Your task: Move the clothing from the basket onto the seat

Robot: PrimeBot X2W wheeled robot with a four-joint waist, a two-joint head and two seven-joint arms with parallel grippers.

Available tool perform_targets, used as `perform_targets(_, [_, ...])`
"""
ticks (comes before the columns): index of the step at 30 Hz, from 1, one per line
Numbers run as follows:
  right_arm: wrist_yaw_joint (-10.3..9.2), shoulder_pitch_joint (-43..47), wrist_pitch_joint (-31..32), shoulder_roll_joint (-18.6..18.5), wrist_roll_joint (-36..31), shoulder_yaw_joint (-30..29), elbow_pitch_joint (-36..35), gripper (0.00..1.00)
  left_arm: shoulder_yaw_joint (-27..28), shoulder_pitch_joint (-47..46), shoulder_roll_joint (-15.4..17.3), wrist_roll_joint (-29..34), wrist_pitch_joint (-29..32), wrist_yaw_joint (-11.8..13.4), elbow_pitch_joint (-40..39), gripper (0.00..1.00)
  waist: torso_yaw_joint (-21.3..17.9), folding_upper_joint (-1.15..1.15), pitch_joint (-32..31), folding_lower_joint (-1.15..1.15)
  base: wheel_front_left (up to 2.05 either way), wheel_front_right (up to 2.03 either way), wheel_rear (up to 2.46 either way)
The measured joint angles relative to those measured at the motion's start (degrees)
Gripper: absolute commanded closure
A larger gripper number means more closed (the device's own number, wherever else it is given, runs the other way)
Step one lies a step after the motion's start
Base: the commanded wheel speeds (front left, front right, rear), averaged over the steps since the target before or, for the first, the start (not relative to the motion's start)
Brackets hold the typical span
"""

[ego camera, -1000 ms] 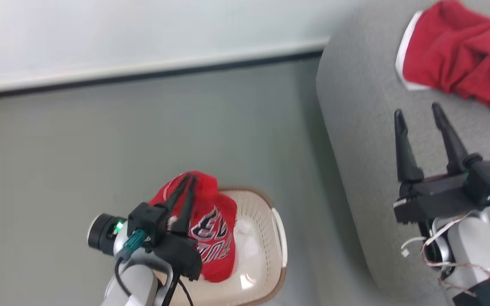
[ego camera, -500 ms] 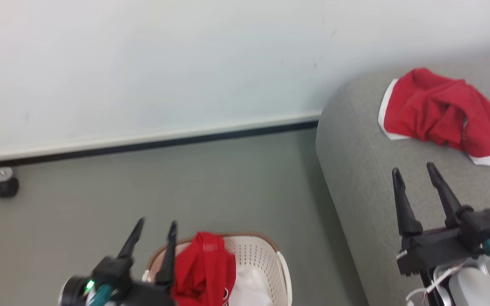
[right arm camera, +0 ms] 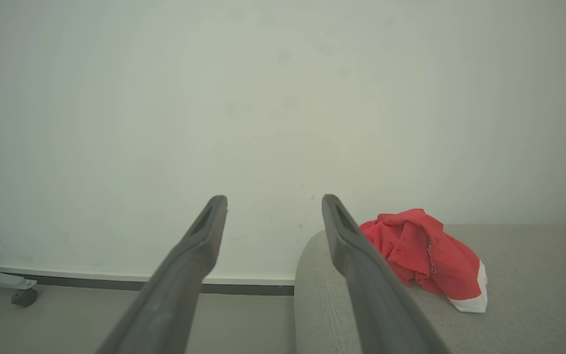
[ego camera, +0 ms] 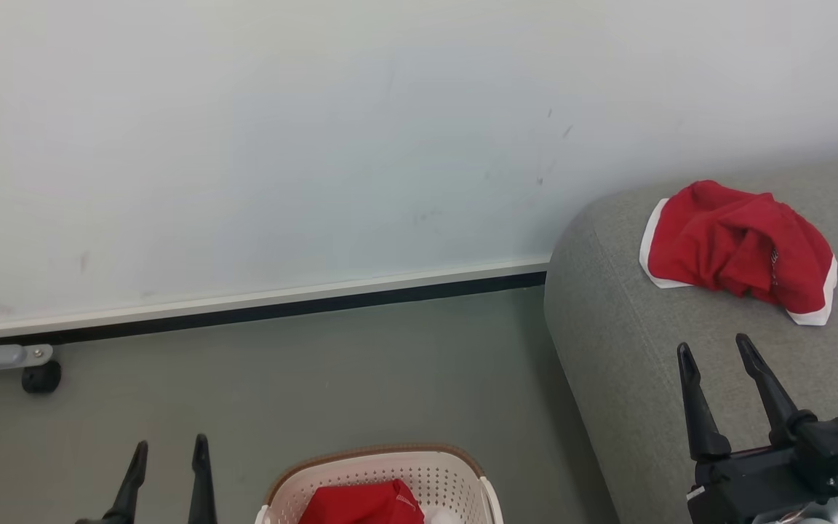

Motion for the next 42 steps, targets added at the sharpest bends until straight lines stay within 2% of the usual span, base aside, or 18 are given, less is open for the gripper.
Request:
perform_targets(8, [-0.77, 2.8, 0.0, 0.1, 0.0, 0.1, -1.7, 0.00, 1.1, 2.4, 0.7, -0.9, 0.0, 0.5, -2.0, 0.00, -0.6, 0.00, -0.7, 0.01, 0.00, 0.00, 0.00])
perform_targets(21, [-0.86, 3.6, 0.0, -0.1, 0.0, -0.3, -4.1, 0.00, 1.2, 4.4, 0.7, -0.8, 1.7, 1.0, -4.7, 0.00, -1.0, 0.00, 0.6, 0.01, 0.00, 0.00, 0.00])
perform_targets(27, [-1.01, 3.6, 0.5, -0.4, 0.0, -0.3, -5.6, 0.00, -2.0, 3.3, 0.3, -0.5, 4.0, 0.8, -3.1, 0.00, -1.1, 0.01, 2.9, 0.01, 0.00, 0.00, 0.00])
perform_targets(34, [-0.98, 1.6, 1.1, -0.9, 0.0, -0.3, -7.3, 0.00, -7.3, -2.6, -1.9, 1.8, 6.6, -0.1, 0.2, 0.00, -1.6, 0.01, 6.7, 0.02, 0.00, 0.00, 0.00])
perform_targets(42, [-0.75, -4.8, 1.8, -0.8, 0.0, -0.2, -8.9, 0.00, -11.1, -8.8, -2.5, 4.9, 9.7, -0.6, 8.2, 0.00, -3.0, 0.02, 12.8, 0.02, 0.00, 0.00, 0.00])
